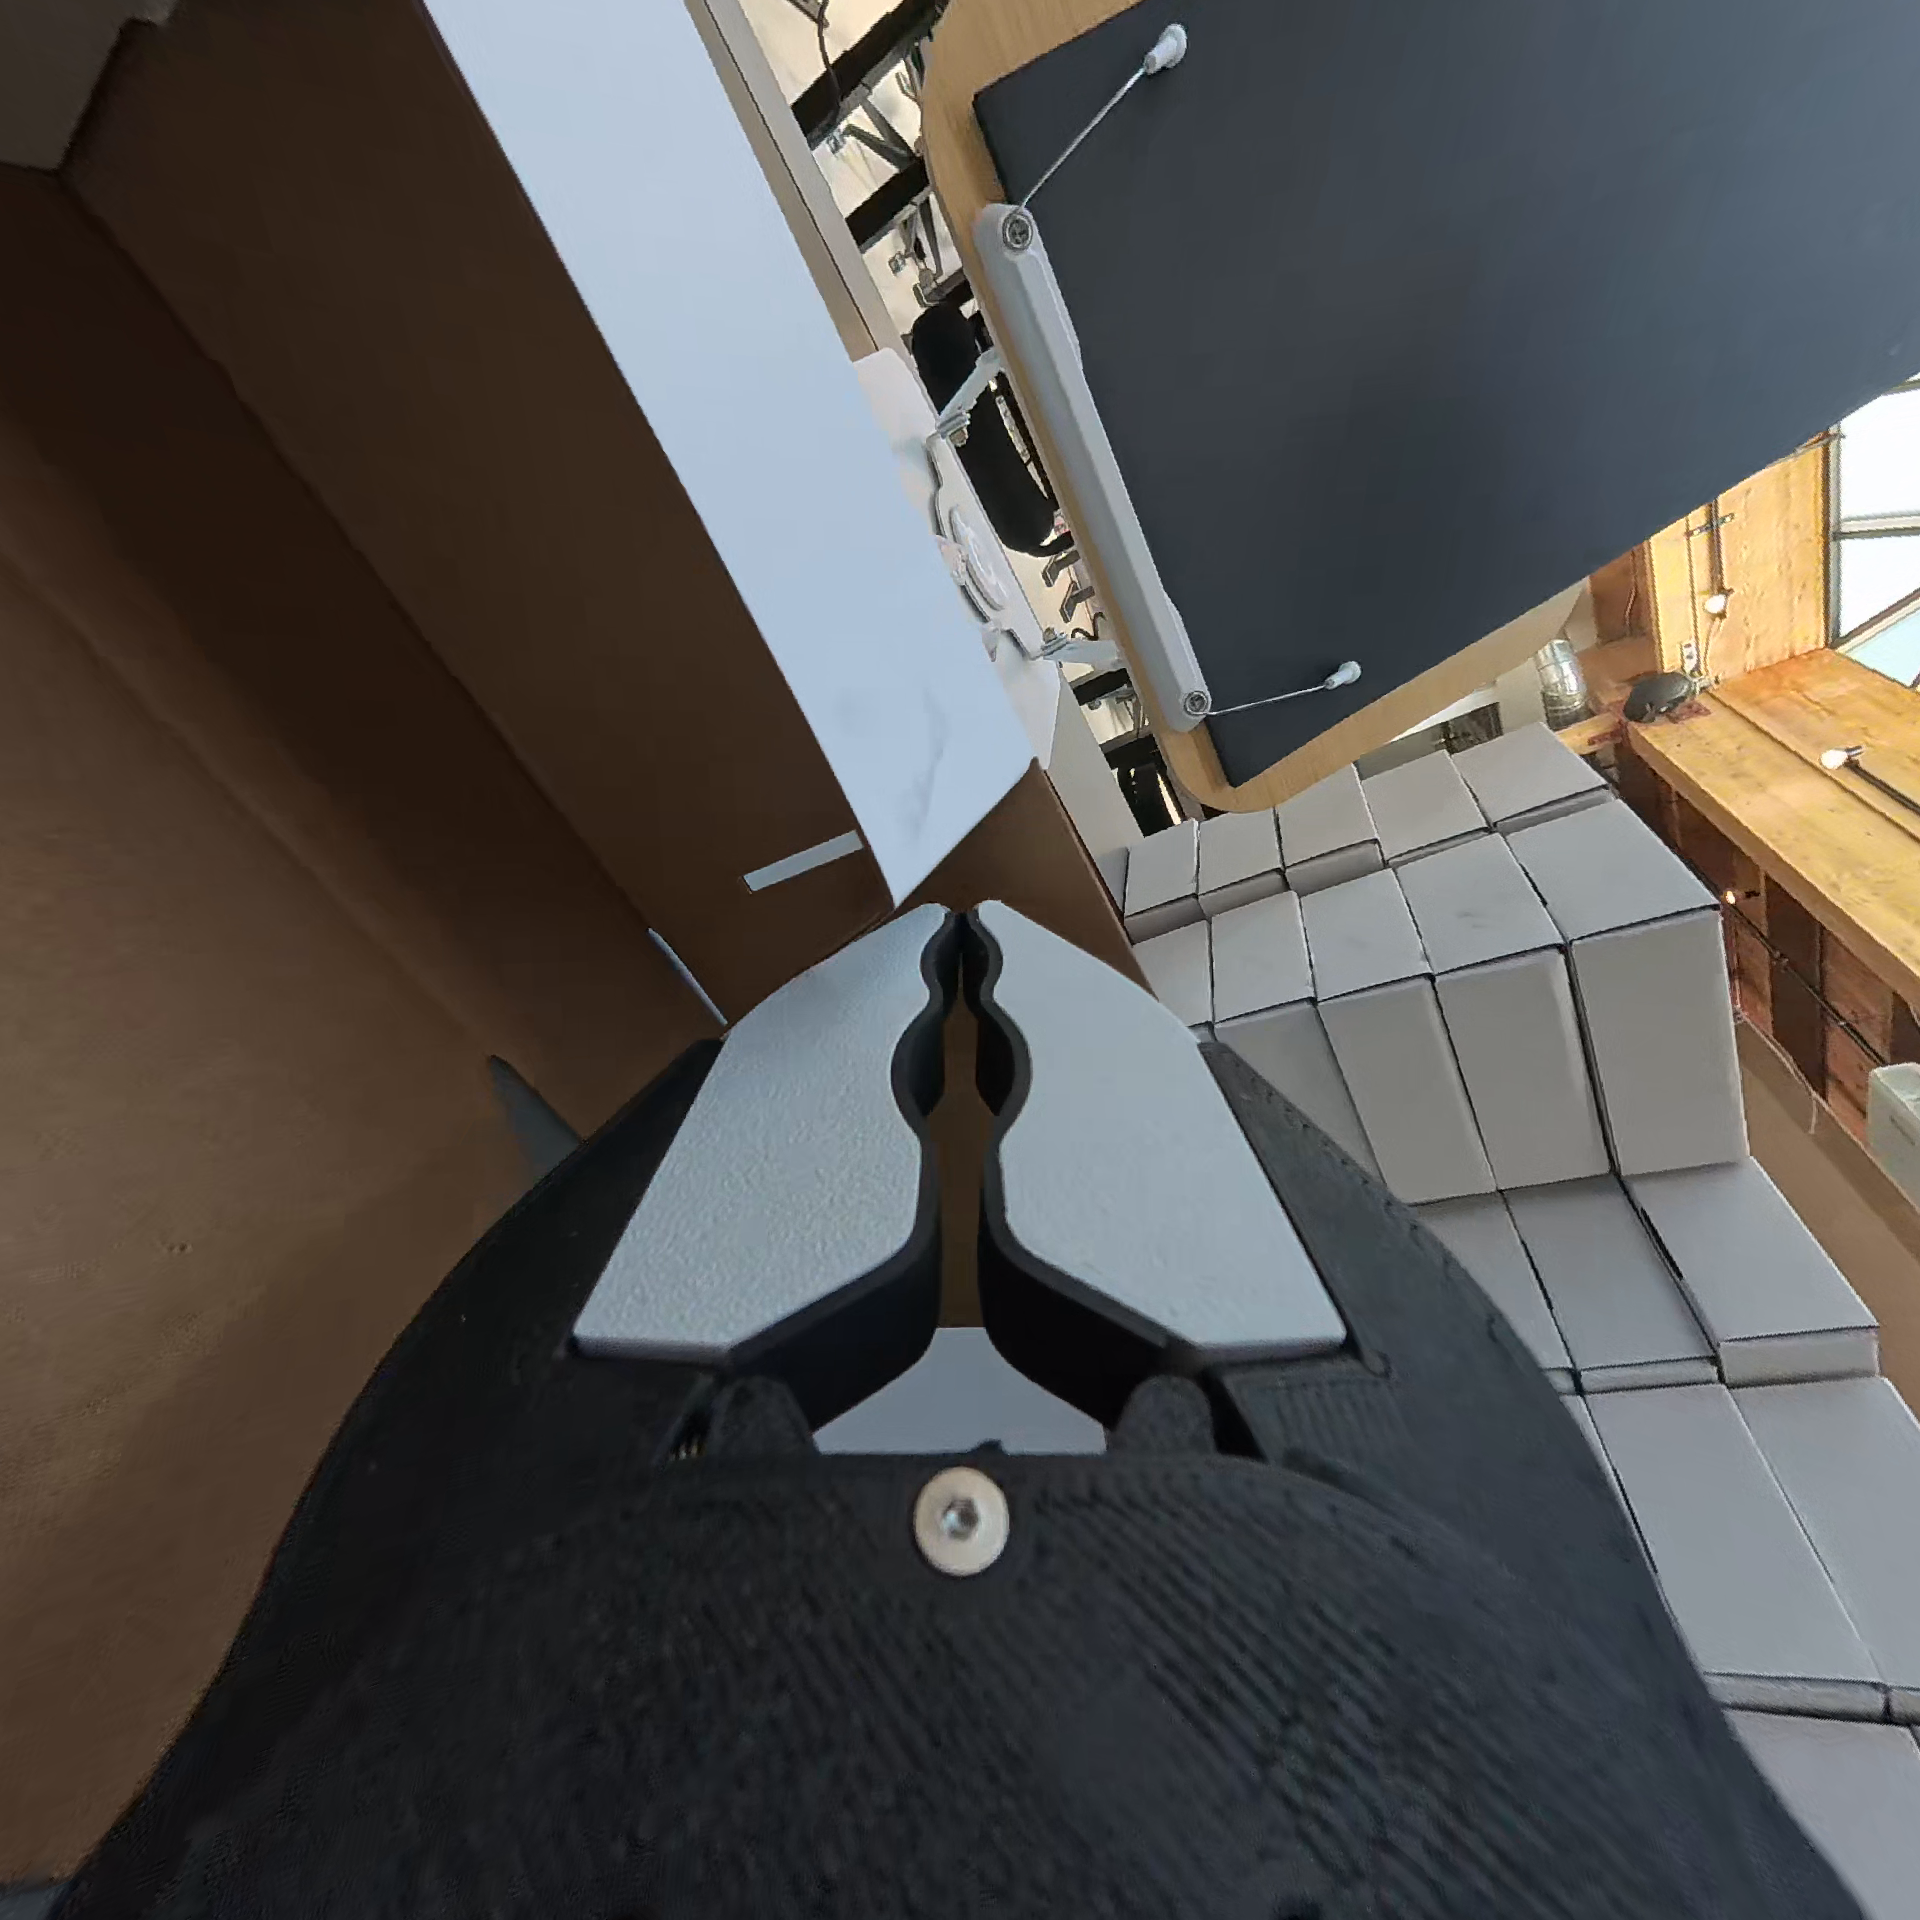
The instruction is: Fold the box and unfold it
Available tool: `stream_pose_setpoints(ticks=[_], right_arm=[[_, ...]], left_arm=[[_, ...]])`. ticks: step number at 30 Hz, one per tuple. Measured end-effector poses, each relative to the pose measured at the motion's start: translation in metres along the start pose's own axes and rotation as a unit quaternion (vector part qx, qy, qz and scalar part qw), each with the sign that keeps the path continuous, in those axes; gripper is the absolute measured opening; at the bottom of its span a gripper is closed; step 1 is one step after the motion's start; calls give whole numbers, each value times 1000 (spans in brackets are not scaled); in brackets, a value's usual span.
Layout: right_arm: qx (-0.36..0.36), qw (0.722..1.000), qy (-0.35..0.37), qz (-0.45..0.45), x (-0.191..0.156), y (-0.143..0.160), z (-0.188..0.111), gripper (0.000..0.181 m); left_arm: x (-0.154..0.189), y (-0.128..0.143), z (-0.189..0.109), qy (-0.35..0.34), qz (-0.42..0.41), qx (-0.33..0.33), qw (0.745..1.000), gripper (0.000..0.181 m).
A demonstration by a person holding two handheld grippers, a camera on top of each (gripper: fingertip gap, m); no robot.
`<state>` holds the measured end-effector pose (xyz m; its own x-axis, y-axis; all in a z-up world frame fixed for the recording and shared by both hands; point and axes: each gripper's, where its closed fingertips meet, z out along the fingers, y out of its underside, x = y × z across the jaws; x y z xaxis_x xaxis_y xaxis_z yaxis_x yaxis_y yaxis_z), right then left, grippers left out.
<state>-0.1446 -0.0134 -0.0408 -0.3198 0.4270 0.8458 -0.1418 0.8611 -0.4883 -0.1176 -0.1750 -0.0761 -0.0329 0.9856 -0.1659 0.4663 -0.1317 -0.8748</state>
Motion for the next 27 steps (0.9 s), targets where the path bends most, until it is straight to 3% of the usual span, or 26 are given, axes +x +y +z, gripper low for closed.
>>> stream_pose_setpoints(ticks=[7,10,12,18,21,24,27], right_arm=[[33,992,-57,108,-15,-9,-2,0],[60,952,-141,265,-19,-18,-3,0],[76,935,-157,307,-14,-22,-6,0],[105,810,-264,513,-20,-29,-6,1],[166,722,-307,597,-11,-47,-14,0],[180,714,-308,602,-7,-49,-11,0],[209,661,-319,646,-1,-55,-14,0]], left_arm=[[-2,-2,-2,-7,-17,6,1000,7],[0,-1,-2,-4,-10,6,1000,7],[1,-3,-3,-7,0,10,1000,7],[7,-5,-4,-13,33,19,999,8],[12,-1,-3,-20,72,8,997,9],[16,-1,-4,-22,95,12,995,10],[17,-1,-3,-19,105,13,994,10]])
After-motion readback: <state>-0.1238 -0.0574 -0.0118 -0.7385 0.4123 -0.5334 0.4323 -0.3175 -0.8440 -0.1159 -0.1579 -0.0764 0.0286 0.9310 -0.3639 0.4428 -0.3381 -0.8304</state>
